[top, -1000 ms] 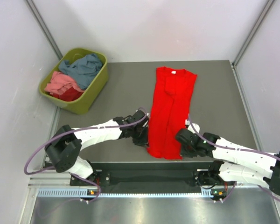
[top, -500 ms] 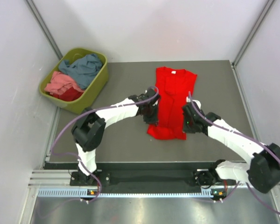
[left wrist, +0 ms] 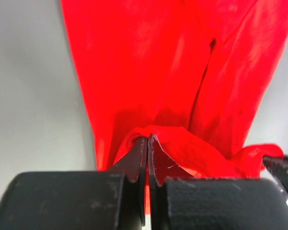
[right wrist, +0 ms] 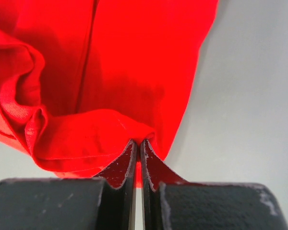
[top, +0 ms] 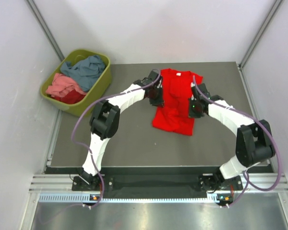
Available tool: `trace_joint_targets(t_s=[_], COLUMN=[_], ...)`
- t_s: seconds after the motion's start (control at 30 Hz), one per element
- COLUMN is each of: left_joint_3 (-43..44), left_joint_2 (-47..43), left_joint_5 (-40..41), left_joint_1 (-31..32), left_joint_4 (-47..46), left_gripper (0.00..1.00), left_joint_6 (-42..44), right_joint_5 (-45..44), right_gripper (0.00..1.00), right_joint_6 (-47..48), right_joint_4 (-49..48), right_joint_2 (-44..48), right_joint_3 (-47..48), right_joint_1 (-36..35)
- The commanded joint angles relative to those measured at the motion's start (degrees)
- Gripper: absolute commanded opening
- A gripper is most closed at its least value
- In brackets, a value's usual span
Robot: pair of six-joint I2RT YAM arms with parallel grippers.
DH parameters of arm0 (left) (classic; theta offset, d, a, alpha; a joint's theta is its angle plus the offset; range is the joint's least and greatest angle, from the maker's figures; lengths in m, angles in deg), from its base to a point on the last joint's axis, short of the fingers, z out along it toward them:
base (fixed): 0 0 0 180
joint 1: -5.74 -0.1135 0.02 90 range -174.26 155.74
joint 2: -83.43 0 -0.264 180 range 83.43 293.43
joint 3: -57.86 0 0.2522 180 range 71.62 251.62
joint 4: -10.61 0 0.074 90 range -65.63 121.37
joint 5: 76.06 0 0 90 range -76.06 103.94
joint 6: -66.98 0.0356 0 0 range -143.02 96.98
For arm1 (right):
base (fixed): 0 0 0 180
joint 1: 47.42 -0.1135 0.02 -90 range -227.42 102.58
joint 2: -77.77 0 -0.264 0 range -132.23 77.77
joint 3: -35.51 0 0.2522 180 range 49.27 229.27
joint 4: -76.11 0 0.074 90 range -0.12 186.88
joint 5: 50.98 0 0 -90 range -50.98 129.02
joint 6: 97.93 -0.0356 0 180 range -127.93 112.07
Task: Fold and stack the t-shirts
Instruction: Fold the tshirt
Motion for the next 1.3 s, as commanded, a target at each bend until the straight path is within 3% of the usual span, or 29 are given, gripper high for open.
trace_joint_targets(t_s=[0.0, 0.13, 0.27, 0.77, 0.97, 1.03, 1.07, 1.27], left_joint_3=[4.70, 5.06, 5.67, 9.10, 11.38, 12.44, 12.79, 12.01], left_joint_2=[1.37, 2.25, 3.21, 8.49, 10.33, 10.69, 10.69, 6.39], left_joint_5=[-3.68, -5.97, -2.99, -7.03, -8.53, -8.44, -8.27, -2.14], left_joint_1=[-1.49, -2.46, -3.25, -5.98, -6.42, -6.68, -6.77, -7.65], left_joint_4=[-1.31, -7.54, -9.31, -18.10, -20.13, -20.13, -19.52, -15.30], left_gripper=[0.00, 0.00, 0.00, 0.00, 0.00, 0.04, 0.12, 0.15], left_joint_6=[2.02, 2.28, 1.50, 0.97, 1.32, 1.67, 1.84, 3.86], right_joint_5=[2.52, 4.89, 6.30, 7.53, 7.18, 7.09, 6.40, 6.21], right_gripper=[0.00, 0.00, 0.00, 0.03, 0.13, 0.20, 0.23, 0.33], right_joint_6=[2.72, 4.03, 5.18, 6.06, 5.88, 5.88, 5.88, 2.99], right_joint_4=[-1.75, -2.02, -1.49, 0.09, 0.44, 0.88, 2.54, 3.96], right_joint_2=[-1.68, -4.23, -7.92, -16.71, -19.44, -20.49, -20.84, -15.67], right_joint_3=[4.80, 7.53, 11.30, 20.10, 22.56, 23.97, 26.06, 24.77], right_joint_1=[3.15, 5.79, 7.55, 10.36, 11.33, 11.77, 11.77, 11.77])
